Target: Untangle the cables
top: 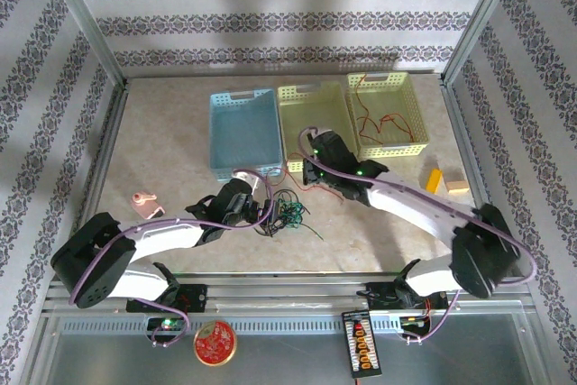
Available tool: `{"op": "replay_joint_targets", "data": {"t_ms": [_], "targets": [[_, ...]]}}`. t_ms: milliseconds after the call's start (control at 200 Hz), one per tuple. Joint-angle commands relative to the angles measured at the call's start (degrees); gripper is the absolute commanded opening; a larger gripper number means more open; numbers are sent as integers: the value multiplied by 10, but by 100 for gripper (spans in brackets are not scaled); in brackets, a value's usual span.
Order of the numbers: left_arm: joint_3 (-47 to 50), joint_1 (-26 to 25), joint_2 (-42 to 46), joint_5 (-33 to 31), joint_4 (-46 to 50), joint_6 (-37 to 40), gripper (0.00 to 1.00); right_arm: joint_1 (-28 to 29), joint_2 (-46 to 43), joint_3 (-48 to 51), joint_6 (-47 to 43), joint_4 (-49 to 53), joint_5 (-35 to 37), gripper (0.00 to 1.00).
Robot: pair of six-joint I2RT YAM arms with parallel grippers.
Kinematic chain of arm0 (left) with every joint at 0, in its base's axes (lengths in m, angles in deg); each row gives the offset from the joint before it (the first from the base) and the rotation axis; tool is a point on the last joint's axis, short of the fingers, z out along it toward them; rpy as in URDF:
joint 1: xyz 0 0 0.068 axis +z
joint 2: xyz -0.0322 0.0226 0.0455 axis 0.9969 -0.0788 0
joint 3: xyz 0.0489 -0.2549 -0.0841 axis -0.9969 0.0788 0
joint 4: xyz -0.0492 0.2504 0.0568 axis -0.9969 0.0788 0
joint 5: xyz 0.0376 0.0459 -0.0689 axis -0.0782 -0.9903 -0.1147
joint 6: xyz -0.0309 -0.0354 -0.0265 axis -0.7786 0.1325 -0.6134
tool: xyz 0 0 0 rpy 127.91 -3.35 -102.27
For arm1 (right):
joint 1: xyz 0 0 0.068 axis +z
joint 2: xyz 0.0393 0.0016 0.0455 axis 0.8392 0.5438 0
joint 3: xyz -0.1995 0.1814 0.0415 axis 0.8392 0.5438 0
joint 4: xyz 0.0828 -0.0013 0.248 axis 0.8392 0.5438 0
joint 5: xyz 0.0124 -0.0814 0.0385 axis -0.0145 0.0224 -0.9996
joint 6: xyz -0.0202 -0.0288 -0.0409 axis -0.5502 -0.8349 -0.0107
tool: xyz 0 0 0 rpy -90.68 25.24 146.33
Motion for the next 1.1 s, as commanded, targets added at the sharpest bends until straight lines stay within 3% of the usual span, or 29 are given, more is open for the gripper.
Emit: {"op": "replay_joint_targets", "data": {"t_ms": [0,310,535,705,890,1095], "targets": [[-19,-11,-12,5,15,15,99,-5,-71,10,-23,-13,80,0],[-37,-15,-42,3,15,20,100,-38,-240,-2,-79,-28,201,0],[-40,-16,-51,1,12,19,100,-120,-273,-68,-106,-40,142,0],[-45,-19,-59,2,11,20,100,-189,-223,-131,-134,-44,142,0],[-46,-25,-58,-2,13,25,99,-265,-94,-206,-126,-23,131,0],[-47,-35,-49,-10,24,28,100,-283,43,-276,-136,1,210,0]]}}
